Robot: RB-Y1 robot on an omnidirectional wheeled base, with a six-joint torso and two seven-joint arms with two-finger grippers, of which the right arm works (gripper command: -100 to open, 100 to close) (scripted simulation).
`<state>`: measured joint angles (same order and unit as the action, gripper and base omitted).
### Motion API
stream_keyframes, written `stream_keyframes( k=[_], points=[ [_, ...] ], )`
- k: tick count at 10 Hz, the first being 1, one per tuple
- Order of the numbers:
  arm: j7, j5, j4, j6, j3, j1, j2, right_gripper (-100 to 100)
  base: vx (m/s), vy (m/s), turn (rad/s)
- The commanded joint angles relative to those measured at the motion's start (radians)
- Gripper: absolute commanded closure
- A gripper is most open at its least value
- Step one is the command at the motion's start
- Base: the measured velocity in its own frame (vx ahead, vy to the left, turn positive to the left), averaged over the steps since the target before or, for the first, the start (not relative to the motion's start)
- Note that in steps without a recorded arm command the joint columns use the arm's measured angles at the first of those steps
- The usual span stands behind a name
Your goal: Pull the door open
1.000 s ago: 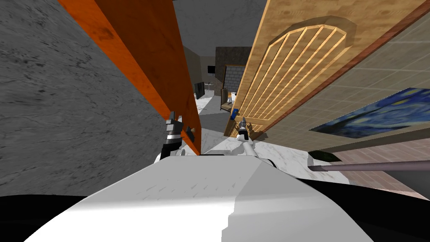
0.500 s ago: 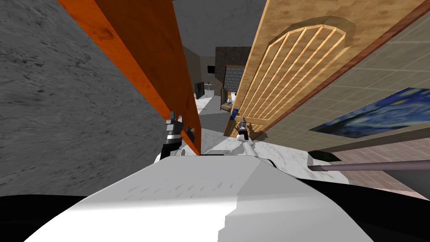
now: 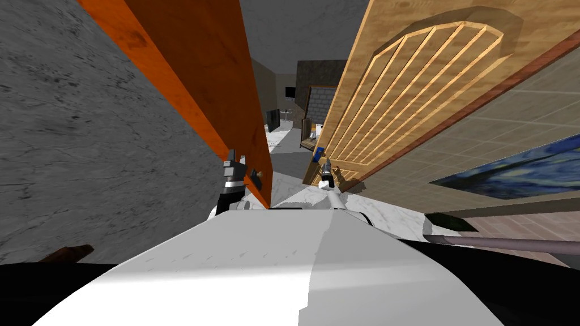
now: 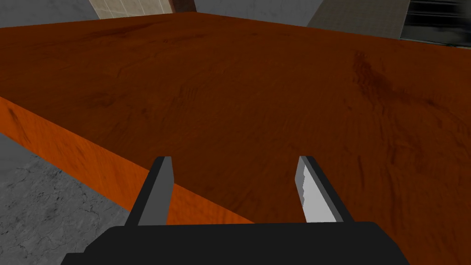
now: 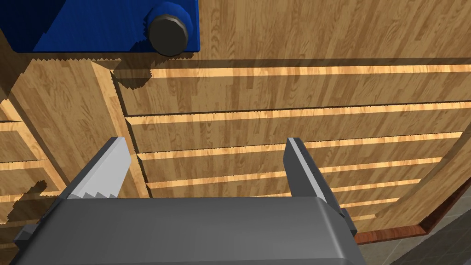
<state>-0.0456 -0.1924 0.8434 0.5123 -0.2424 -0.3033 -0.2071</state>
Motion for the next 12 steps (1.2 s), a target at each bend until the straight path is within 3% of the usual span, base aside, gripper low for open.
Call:
stream_keyframes(
  k=[1,3,5,8,9,12],
  points=[
    [-0.014,0.0,-0.028,-0.037,-0.016,-0.02,0.009,-100,0.066,-0.147,0.277],
    [-0.018,0.0,-0.038,-0.049,-0.022,-0.027,0.011,-100,0.054,-0.129,0.095],
    [-0.029,0.0,-0.065,-0.077,-0.035,-0.046,0.017,-100,0.04,-0.07,0.113],
    [-0.03,0.0,-0.073,-0.082,-0.037,-0.052,0.017,-100,0.027,-0.047,0.058],
    [-0.052,-0.007,-0.088,-0.075,-0.071,-0.06,0.017,-100,0.049,-0.061,0.267],
    [-0.083,-0.019,-0.105,-0.067,-0.121,-0.069,0.017,-100,0.058,-0.109,0.182]
  ],
)
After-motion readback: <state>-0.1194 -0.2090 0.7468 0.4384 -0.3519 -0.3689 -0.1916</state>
